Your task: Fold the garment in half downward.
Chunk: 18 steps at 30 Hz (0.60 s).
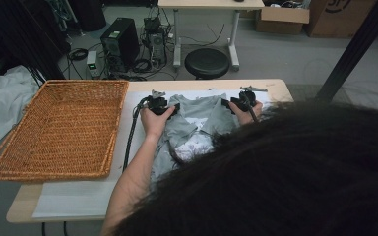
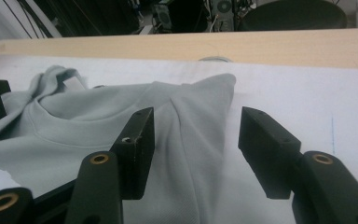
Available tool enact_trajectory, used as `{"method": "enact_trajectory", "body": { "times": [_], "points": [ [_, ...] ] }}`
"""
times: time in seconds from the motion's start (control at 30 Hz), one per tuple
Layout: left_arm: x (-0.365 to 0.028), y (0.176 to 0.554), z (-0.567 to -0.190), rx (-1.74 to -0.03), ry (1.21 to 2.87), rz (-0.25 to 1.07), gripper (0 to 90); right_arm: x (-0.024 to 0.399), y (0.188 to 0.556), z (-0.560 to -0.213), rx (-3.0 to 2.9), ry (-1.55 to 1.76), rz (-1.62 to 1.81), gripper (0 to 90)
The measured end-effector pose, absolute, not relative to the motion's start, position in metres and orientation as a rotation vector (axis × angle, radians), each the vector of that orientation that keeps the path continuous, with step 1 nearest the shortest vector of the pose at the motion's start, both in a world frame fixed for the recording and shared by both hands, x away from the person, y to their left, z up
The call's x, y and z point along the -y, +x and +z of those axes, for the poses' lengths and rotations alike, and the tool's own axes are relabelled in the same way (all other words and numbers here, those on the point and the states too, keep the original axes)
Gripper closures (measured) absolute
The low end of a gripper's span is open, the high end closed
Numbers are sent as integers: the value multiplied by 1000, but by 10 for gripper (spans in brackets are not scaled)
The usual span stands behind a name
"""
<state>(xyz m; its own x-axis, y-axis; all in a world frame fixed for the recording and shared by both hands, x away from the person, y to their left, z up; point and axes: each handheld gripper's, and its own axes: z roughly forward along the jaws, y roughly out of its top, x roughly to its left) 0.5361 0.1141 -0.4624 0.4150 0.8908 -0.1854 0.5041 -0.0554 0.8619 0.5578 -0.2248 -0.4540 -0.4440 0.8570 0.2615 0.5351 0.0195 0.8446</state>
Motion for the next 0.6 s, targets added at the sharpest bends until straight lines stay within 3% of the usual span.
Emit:
{"method": "enact_trajectory", "body": {
  "times": [0.23, 0.47, 0.6],
  "points": [
    [-114, 551, -464, -1250, 1658, 464, 349, 224, 562, -459, -1996, 1423, 1396, 494],
    [-111, 551, -465, -1267, 1710, 460, 603, 221, 563, -466, -2033, 1410, 1360, 562],
    [-110, 550, -466, -1256, 1727, 459, 806, 220, 562, -464, -2064, 1377, 1320, 738]
  ]
}}
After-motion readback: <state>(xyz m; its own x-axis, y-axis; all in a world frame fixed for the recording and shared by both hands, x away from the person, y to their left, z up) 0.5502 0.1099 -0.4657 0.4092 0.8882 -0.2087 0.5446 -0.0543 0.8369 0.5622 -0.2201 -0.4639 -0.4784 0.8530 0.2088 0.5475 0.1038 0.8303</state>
